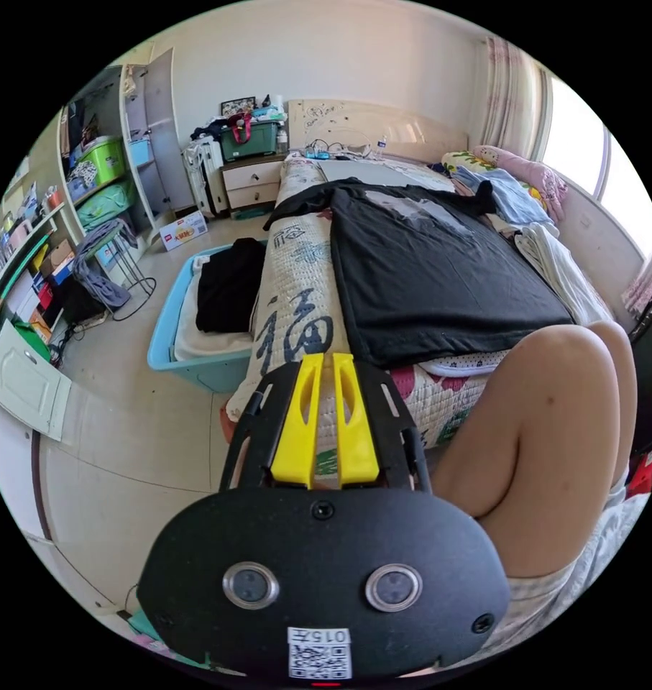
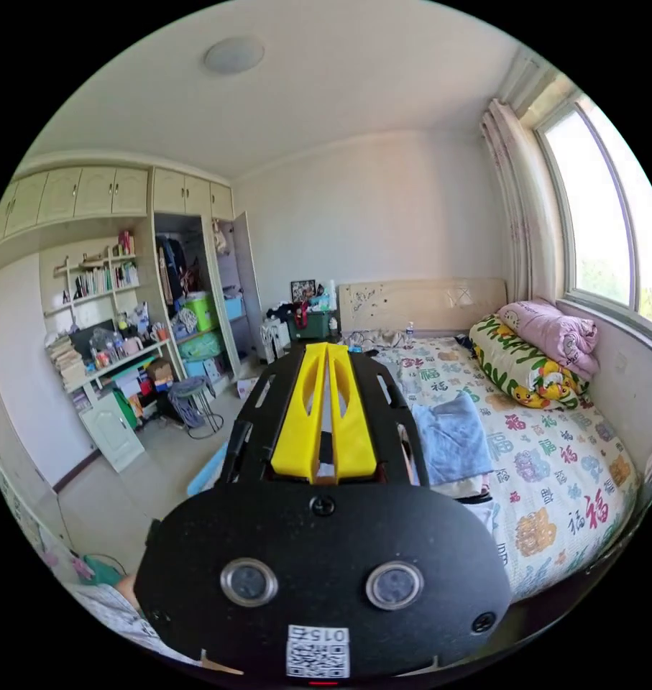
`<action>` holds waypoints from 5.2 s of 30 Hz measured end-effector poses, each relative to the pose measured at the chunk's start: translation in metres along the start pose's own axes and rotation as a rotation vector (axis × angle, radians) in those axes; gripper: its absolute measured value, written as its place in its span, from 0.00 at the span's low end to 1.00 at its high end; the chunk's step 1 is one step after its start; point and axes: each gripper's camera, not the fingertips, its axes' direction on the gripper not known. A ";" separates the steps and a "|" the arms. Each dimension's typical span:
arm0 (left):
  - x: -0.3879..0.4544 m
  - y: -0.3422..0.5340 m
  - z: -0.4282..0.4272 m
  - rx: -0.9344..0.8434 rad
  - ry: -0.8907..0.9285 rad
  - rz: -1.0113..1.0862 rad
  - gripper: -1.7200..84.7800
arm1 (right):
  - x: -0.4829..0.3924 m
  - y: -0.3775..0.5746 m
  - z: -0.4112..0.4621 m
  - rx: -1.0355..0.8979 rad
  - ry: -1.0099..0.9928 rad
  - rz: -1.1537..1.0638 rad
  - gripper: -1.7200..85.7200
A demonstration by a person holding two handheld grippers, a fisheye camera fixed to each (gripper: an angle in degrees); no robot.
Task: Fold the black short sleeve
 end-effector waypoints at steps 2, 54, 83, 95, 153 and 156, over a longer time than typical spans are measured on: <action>-0.013 -0.009 -0.006 -0.037 0.040 0.023 0.04 | 0.008 0.009 0.060 -0.092 0.030 -0.082 0.02; 0.009 -0.032 0.000 -0.028 0.139 -0.064 0.03 | -0.037 0.441 0.393 -0.749 -0.113 -0.170 0.11; 0.135 -0.093 0.027 -0.287 -0.212 0.174 0.02 | 0.024 0.363 -0.132 -0.100 -0.081 0.071 0.06; 0.147 -0.086 0.027 -0.236 -0.202 0.339 0.01 | 0.008 0.410 -0.332 0.014 0.152 0.253 0.06; 0.002 -0.051 0.095 0.000 0.197 -0.108 0.03 | -0.085 0.366 -0.358 0.107 0.184 0.025 0.08; -0.005 -0.054 0.102 -0.005 0.235 -0.102 0.03 | -0.061 0.362 -0.198 -0.064 0.071 0.029 0.09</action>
